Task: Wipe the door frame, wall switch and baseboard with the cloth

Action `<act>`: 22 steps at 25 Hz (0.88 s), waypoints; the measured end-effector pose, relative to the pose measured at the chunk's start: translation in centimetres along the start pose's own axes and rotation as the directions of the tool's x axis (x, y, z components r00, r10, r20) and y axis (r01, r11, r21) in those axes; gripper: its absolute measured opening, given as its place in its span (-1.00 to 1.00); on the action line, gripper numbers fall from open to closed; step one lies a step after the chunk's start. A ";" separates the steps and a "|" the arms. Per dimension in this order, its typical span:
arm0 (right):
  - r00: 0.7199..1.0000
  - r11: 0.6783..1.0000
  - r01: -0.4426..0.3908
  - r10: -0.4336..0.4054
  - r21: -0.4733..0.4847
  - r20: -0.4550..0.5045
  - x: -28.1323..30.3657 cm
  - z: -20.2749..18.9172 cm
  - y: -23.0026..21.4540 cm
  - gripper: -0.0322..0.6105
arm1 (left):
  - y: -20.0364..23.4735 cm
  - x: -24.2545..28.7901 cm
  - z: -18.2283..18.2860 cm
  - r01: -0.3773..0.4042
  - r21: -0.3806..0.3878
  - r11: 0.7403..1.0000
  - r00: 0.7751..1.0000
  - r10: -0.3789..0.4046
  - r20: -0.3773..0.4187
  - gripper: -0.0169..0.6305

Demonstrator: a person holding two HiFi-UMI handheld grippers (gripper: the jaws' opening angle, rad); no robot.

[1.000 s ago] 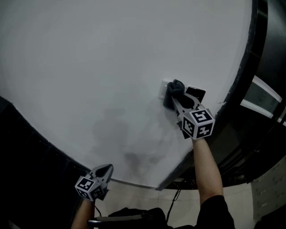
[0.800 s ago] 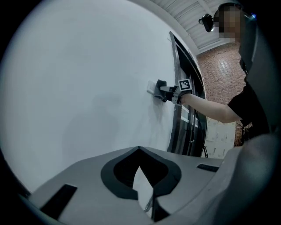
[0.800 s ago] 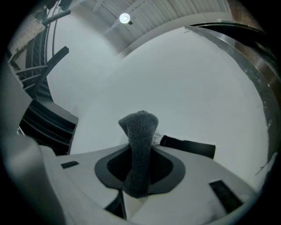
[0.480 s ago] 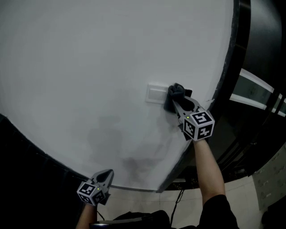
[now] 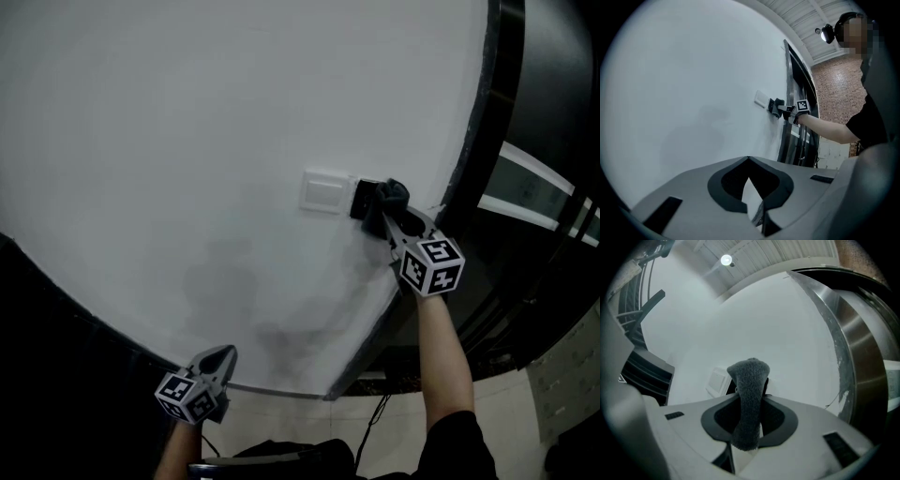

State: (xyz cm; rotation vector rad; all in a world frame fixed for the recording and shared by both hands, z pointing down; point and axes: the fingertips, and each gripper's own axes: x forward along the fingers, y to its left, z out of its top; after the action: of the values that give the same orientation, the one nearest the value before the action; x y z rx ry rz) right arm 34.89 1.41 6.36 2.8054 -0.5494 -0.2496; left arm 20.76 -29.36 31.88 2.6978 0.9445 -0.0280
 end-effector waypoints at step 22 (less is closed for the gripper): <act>0.993 0.983 0.100 -0.108 0.154 0.041 -10.7 -14.0 7.0 -0.62 | 1.8 -1.6 2.4 -0.139 0.122 0.983 0.988 0.131 0.077 -0.98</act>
State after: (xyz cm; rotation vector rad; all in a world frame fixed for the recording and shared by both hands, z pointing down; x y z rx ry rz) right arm 25.75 2.54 22.97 2.9871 -0.4507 -0.3115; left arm 20.80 -32.27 30.19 2.8511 0.7617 -0.1568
